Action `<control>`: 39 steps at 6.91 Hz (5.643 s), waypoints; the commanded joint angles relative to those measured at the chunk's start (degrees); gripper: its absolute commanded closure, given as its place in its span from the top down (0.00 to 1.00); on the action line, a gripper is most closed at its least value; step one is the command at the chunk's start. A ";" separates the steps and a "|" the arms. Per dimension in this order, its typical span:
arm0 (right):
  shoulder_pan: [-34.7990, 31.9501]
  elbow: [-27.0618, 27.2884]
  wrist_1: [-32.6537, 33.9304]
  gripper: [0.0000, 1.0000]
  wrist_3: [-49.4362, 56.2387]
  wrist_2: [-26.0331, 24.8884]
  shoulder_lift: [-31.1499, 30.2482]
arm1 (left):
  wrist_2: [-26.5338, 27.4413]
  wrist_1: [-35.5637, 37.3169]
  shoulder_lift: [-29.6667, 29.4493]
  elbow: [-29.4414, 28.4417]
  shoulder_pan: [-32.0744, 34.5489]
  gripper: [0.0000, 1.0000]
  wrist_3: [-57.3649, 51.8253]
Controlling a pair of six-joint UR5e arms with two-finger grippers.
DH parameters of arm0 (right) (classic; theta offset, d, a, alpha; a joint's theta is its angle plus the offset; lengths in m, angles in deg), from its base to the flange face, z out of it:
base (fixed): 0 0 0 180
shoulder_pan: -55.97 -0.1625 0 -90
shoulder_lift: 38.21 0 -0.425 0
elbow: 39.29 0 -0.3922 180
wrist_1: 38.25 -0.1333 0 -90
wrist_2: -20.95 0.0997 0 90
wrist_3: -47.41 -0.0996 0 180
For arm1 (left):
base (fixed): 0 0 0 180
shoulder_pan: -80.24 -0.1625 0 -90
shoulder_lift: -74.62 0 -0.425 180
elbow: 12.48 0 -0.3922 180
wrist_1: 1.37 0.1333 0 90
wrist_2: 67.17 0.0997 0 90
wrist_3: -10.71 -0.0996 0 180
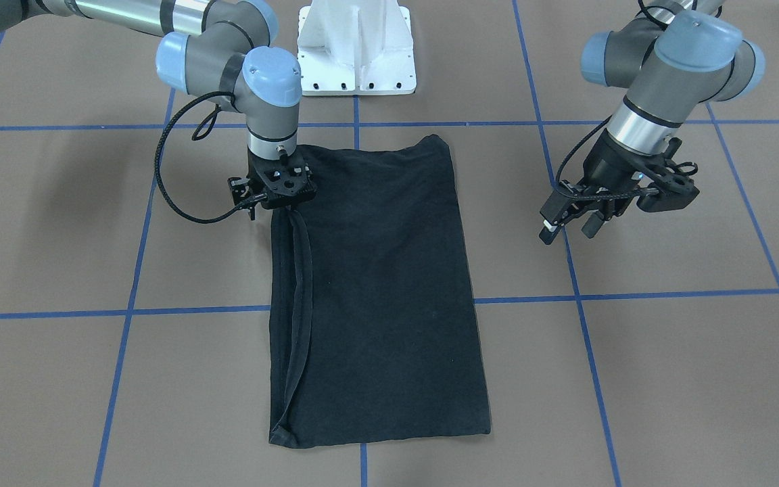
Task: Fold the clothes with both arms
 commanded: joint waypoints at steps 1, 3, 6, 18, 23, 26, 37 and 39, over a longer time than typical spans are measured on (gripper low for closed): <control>-2.30 1.23 -0.13 0.78 2.88 1.64 -3.01 | 0.00 0.00 0.00 0.01 0.00 1.00 0.03; -4.06 3.33 -0.13 0.78 4.47 3.75 -4.17 | 0.00 0.00 0.00 0.27 0.00 1.00 0.03; -4.08 3.53 -0.39 0.79 4.13 4.91 -0.76 | 0.00 0.00 0.00 0.01 0.00 1.00 0.03; -1.61 -2.63 -0.83 0.78 5.45 -1.07 2.69 | 0.00 0.00 -0.09 -0.26 0.00 1.00 0.12; -1.63 -2.02 -0.83 0.80 5.89 -0.02 4.26 | 0.00 -0.09 -0.09 -0.34 0.00 1.00 0.12; 0.49 -2.19 -0.92 0.77 5.98 -0.54 4.36 | 0.00 -0.09 0.00 -0.52 -0.09 1.00 0.12; -3.72 -3.42 -0.83 0.70 9.05 0.95 2.08 | 0.00 -0.17 -0.09 -0.34 -0.18 1.00 0.64; -3.64 -2.81 -0.83 0.71 9.05 1.04 0.67 | 0.09 -0.18 -0.09 -0.43 -0.18 1.00 0.64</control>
